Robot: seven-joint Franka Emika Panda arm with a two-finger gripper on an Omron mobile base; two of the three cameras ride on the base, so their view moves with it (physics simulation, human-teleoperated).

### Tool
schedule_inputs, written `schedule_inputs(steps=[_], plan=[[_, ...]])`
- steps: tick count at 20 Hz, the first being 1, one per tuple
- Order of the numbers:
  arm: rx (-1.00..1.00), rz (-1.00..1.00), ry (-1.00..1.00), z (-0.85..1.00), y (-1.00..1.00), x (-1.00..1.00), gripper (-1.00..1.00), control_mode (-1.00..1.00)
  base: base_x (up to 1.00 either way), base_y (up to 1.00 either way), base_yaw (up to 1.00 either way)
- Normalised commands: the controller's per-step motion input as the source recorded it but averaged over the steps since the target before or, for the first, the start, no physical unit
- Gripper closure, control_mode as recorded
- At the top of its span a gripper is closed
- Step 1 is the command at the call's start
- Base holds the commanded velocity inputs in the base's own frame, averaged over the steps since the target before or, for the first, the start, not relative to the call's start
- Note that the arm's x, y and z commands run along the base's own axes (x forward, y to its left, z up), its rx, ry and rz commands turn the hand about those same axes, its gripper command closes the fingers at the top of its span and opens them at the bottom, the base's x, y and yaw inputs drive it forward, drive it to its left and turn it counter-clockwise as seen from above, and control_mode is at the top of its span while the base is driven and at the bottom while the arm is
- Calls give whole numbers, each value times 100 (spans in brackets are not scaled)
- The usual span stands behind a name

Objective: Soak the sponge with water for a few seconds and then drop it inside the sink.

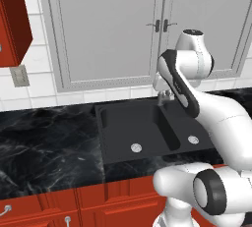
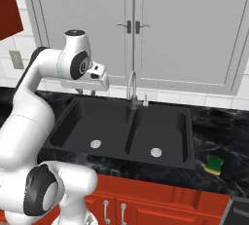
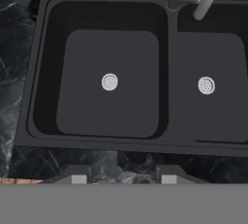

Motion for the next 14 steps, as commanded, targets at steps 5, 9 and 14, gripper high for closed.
schedule_inputs(steps=[5,9,14], plan=[[0,0,-1,0,-8,-14,-100,-100,0,0,0],[0,0,-4,0,-3,-35,-100,-100,0,0,0],[0,0,-6,0,-2,-27,-100,-100,0,0,0]])
